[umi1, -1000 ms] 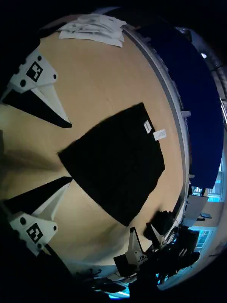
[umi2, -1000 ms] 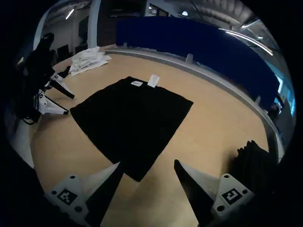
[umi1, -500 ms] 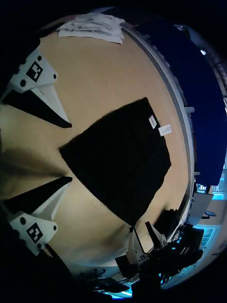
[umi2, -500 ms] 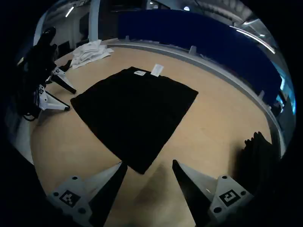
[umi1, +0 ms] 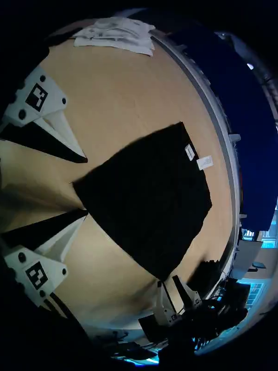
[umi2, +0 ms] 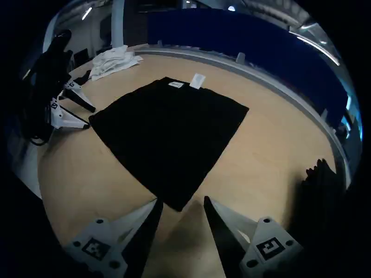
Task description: Fold towel
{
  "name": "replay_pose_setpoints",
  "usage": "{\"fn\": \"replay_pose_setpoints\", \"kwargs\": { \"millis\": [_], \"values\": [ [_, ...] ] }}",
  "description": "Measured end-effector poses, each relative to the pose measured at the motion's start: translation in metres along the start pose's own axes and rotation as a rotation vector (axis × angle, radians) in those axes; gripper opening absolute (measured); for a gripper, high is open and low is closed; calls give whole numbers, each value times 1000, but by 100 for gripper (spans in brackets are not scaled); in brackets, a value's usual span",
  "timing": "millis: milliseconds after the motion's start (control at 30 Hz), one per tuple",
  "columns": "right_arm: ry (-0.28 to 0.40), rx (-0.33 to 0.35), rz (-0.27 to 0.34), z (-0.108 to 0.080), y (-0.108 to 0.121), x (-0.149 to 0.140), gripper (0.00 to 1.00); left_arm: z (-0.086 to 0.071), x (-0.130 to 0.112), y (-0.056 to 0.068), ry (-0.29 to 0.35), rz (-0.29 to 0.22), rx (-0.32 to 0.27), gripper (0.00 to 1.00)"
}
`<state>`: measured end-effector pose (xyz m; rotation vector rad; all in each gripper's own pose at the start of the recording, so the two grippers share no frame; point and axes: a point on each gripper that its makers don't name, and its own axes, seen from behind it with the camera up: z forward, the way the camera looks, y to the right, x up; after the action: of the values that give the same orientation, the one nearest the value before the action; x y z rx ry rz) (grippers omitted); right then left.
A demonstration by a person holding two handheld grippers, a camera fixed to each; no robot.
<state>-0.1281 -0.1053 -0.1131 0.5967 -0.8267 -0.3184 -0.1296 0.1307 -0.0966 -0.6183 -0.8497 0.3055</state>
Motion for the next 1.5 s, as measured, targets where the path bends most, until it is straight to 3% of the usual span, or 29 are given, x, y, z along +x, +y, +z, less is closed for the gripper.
{"fn": "replay_pose_setpoints", "kwargs": {
  "millis": [267,667,800,1000,1500],
  "values": [
    [-14,21,1,0,-5,-6,55,1,-1,2,-2,-4,4,65],
    [-16,49,18,1,-11,-6,37,0,-3,5,-14,-9,4,45],
    [-18,47,25,1,-10,-6,23,0,-4,2,-21,-21,7,33],
    [-25,48,44,1,-8,-6,15,1,-3,-4,-28,-40,25,12],
    [-9,48,71,-9,-4,6,11,-6,1,5,-27,-93,-2,8]
  ]
}}
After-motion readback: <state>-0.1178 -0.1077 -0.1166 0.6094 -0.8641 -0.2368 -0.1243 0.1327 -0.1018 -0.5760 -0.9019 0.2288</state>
